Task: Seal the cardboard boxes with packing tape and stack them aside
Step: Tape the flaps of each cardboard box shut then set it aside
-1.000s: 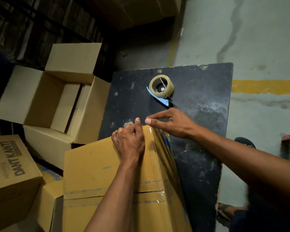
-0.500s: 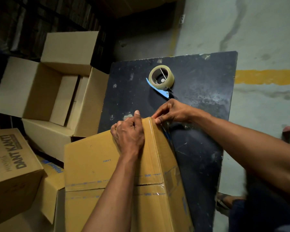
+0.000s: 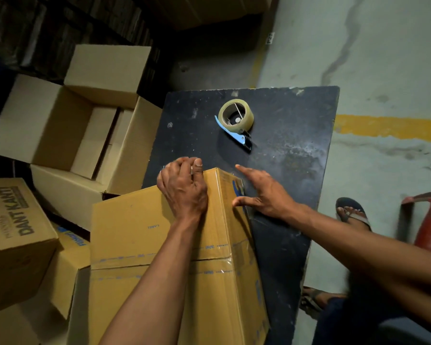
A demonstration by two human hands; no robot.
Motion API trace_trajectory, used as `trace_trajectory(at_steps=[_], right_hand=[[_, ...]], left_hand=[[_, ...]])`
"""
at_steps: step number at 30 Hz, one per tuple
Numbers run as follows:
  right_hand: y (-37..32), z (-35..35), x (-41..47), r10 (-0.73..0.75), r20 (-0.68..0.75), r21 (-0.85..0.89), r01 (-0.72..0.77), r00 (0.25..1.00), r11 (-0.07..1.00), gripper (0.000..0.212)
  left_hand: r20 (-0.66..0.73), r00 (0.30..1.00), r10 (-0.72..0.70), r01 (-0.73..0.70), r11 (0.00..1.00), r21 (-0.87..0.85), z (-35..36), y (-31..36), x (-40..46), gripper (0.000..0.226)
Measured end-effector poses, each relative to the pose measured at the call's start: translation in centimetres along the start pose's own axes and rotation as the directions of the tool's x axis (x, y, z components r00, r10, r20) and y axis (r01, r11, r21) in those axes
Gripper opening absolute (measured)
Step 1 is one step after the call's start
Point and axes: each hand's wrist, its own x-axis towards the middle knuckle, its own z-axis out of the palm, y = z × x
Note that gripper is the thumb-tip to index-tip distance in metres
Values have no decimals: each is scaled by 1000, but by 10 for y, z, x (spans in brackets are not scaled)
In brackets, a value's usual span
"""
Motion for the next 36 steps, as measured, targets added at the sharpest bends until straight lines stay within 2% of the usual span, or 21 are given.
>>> trace_trajectory(at_steps=[3,6,8,11,14,17,19,23,27,30,32,34,36], right_hand=[[-15,1,-12,-122,-44,-5,122,992,993,125],[-30,11,-13,-300,29,-129,301,954,945,129],[-26,11,-13,-331,54,-212,335,942,918,125],[-17,6,-21,-302,58,-307,305,952,902,122],[-25,7,-43,-351,50,-343,347,935,873,125],[-45,23,-74,-527,111,-354,529,843,771,126],[-45,41,-89,-600,188,-396,620,777,678,122],[-23,50,-97,-620,219,-393,649,754,651,116],[-17,31,-110,-599,255,-420,645,759,638,133],[-36,42,-128,-688,258,-371,727,678,577,133],[-45,61,-138,-718,318,-382,776,620,501,127],[-43,75,-144,-699,356,-427,773,620,468,122],[-35,73,-145,-687,378,-453,771,621,447,119]], left_hand=[[-83,996,34,-41,995,-86,-11,1,-13,38],[-89,995,38,-46,995,-88,-30,-2,-66,33],[-68,994,82,-85,996,-42,-49,-6,-119,31],[-67,985,157,-157,988,13,-79,-27,-204,35],[48,969,243,-241,970,-33,-103,-54,-277,53],[260,899,353,-355,934,-41,-110,-69,-319,98],[325,866,380,-402,916,1,-106,-71,-329,114],[312,833,457,-502,861,79,-94,-70,-321,105],[319,809,494,-546,832,97,-91,-60,-314,106],[325,818,475,-532,840,110,-89,-58,-315,112],[309,813,493,-547,830,113,-85,-60,-318,104],[312,793,523,-580,804,127,-83,-63,-318,100],[361,768,530,-607,781,144,-86,-65,-317,109]])
